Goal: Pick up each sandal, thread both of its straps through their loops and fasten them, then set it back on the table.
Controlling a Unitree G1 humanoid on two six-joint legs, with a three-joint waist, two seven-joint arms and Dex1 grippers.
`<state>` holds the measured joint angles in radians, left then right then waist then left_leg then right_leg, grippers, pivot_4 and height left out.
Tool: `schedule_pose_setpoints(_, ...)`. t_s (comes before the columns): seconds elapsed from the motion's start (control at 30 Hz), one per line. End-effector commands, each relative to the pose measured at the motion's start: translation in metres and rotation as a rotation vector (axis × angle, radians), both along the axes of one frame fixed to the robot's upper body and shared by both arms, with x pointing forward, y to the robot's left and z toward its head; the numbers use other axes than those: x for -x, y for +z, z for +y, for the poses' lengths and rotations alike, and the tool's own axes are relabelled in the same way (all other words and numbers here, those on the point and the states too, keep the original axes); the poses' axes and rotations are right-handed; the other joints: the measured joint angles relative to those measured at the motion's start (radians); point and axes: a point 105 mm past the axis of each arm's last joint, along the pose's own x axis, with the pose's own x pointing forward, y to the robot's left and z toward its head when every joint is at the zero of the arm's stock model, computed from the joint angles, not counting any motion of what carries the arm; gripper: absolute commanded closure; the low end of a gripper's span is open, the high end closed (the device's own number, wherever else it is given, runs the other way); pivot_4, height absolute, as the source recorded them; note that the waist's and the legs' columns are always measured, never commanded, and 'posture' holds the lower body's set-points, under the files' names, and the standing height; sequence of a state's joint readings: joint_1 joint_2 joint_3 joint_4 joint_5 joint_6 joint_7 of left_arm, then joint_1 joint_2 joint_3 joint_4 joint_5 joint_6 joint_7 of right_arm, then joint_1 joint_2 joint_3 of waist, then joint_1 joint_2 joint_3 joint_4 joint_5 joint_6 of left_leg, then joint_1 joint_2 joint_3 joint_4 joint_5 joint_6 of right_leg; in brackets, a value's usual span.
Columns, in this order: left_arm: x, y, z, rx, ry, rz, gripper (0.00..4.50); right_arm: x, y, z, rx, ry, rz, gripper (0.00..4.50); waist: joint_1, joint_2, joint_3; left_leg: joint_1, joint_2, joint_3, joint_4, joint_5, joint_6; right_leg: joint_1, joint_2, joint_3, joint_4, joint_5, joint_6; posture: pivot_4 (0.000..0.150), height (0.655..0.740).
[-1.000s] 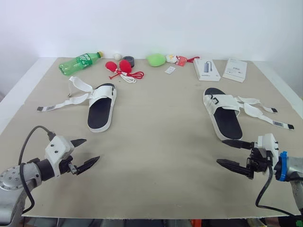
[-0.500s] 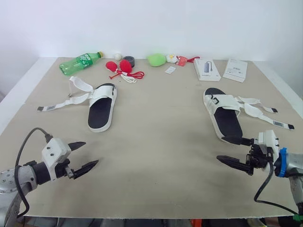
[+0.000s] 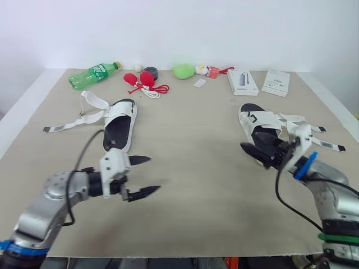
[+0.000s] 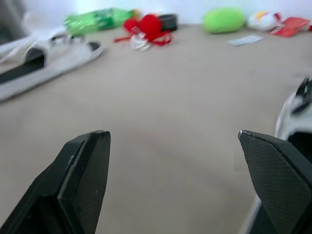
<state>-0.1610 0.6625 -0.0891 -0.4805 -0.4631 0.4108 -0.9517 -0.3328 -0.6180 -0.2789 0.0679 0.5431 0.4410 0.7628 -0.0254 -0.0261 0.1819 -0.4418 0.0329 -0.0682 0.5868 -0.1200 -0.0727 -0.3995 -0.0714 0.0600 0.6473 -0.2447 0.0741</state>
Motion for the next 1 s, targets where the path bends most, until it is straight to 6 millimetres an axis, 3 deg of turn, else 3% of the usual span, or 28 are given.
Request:
schedule_pose_setpoints(0.03,-0.005,0.005,-0.029,0.015,-0.085,-0.031,0.07,-0.013,0.013,0.000,-0.019,-0.140,-0.006,0.00,0.002,0.000,0.000,0.000,0.000,0.000,0.000,0.000,0.000,0.000,0.000,0.001,0.000,0.000,0.001,0.150,0.7400)
schedule_pose_setpoints(0.13,-0.009,0.009,-0.042,0.039,-0.123,-0.039,0.07,-0.021,0.010,0.004,0.013,-0.206,0.006,0.00,0.002,0.000,0.000,-0.001,0.000,-0.002,0.000,0.000,0.000,0.000,0.002,0.002,0.000,-0.001,0.002,0.150,0.7400)
schedule_pose_setpoints(0.3,0.000,0.008,-0.048,0.063,-0.167,-0.008,0.07,-0.031,0.014,-0.003,0.037,-0.322,0.023,0.00,-0.010,0.000,0.000,-0.001,0.000,-0.002,-0.001,-0.001,0.001,-0.001,0.003,0.003,0.000,-0.001,0.002,0.150,0.7400)
schedule_pose_setpoints(0.5,0.002,0.009,-0.053,0.070,-0.165,-0.012,0.07,-0.023,0.019,0.004,0.037,-0.315,0.044,0.00,-0.012,0.000,0.000,-0.001,0.001,-0.002,-0.001,0.000,0.003,0.000,0.004,0.004,0.001,-0.001,0.002,0.150,0.7400)
schedule_pose_setpoints(0.77,-0.002,0.014,-0.055,0.099,-0.124,-0.039,0.07,-0.031,0.001,-0.001,0.026,-0.379,0.088,0.00,-0.013,0.000,0.000,-0.001,0.001,-0.002,0.000,0.001,0.004,0.000,0.004,0.004,0.001,0.001,0.001,0.150,0.7400)
schedule_pose_setpoints(1.0,-0.005,0.019,-0.057,0.121,-0.108,-0.045,0.07,-0.047,-0.003,-0.001,0.026,-0.416,0.084,0.00,-0.019,0.000,0.000,-0.001,0.001,-0.002,0.000,0.002,0.005,0.000,0.005,0.004,0.001,0.001,0.001,0.150,0.7400)
